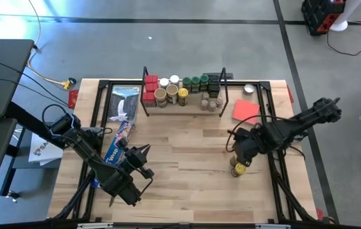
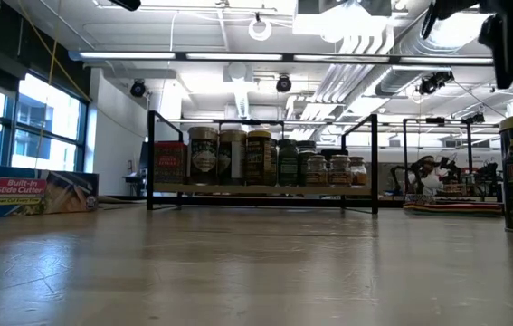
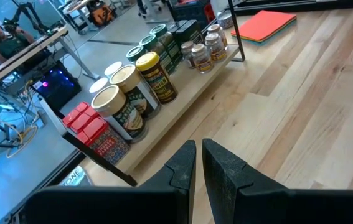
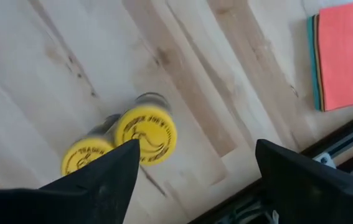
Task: Shelf spices
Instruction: Put the yellow seasoning can on the shelf aligned with the green seasoning bottle
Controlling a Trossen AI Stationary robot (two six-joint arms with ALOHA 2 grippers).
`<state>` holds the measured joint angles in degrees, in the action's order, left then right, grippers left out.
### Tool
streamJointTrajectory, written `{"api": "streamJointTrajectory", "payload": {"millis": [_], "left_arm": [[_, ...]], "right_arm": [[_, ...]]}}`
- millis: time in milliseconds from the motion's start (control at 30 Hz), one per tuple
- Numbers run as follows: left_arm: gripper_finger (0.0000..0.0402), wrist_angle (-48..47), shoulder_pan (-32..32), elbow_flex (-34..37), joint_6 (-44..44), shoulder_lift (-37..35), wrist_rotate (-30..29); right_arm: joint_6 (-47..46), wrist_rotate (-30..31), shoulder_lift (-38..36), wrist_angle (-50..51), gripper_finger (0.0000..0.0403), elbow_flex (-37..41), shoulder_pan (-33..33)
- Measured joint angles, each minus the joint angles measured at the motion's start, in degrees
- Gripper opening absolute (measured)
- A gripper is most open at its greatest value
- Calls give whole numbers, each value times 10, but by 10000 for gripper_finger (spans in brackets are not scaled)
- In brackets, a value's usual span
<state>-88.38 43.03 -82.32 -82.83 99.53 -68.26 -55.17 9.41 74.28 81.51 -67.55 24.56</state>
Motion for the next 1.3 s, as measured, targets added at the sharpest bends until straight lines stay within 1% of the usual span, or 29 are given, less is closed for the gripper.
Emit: {"api": "streamJointTrajectory", "payload": {"millis": [67,200,300,433,700,767,867,933,1067,1100,1233,1300], "left_arm": [[26,0,1,0,0,0,0],[26,1,2,0,0,0,0],[26,1,2,0,0,0,1],[26,2,2,0,1,0,2],[26,2,2,0,0,0,3],[26,2,2,0,0,0,4],[26,2,2,0,0,0,4],[26,3,2,0,0,0,4],[26,3,2,0,0,0,4],[26,3,2,0,0,0,4],[26,3,2,0,0,0,4],[26,3,1,0,0,0,4]], "right_arm": [[13,-4,-1,-17,326,6,-13],[29,-52,0,-78,346,51,-28],[25,-82,0,-123,353,88,-37],[15,-91,0,-164,354,120,-37],[6,-97,0,-187,351,160,-34],[6,-101,0,-193,342,161,-34],[6,-115,0,-198,315,161,-34],[6,-120,0,-198,287,161,-34],[15,-126,0,-203,214,161,-34],[22,-126,0,-209,205,161,-34],[61,-129,1,-253,205,147,-46],[82,-117,1,-257,205,127,-60]]}}
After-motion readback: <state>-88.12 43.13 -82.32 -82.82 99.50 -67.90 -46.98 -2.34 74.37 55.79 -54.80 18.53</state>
